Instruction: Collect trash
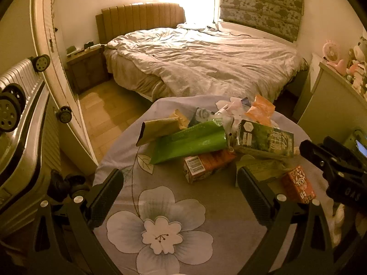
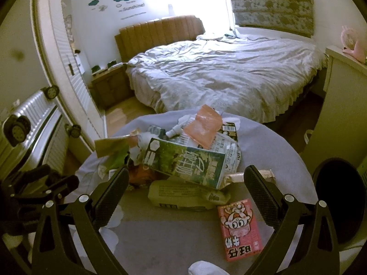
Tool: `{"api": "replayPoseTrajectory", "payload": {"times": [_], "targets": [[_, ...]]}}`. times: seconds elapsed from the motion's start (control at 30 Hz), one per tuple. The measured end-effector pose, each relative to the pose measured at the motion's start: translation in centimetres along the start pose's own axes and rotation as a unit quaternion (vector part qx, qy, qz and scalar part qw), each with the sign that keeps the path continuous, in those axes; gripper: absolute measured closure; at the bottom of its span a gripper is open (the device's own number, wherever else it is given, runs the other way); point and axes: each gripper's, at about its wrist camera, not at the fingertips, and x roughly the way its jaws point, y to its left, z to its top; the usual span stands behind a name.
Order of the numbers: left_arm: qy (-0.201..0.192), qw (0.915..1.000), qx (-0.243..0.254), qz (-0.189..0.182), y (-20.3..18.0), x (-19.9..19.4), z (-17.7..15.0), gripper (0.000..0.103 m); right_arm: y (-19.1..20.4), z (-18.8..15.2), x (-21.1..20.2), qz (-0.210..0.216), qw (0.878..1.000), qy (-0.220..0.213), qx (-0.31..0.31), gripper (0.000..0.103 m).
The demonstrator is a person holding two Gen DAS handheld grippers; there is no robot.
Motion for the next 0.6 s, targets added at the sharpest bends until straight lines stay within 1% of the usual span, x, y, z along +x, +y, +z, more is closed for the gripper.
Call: {"api": "replayPoseTrajectory", "payload": {"times": [0.6], "targets": [[0.002, 1.0000, 0.000, -0.004, -0.01, 0.13, 0.17, 0.005, 0.00, -0.04, 0.07, -0.001, 1.000, 0.000, -0.001, 0.004]]}}
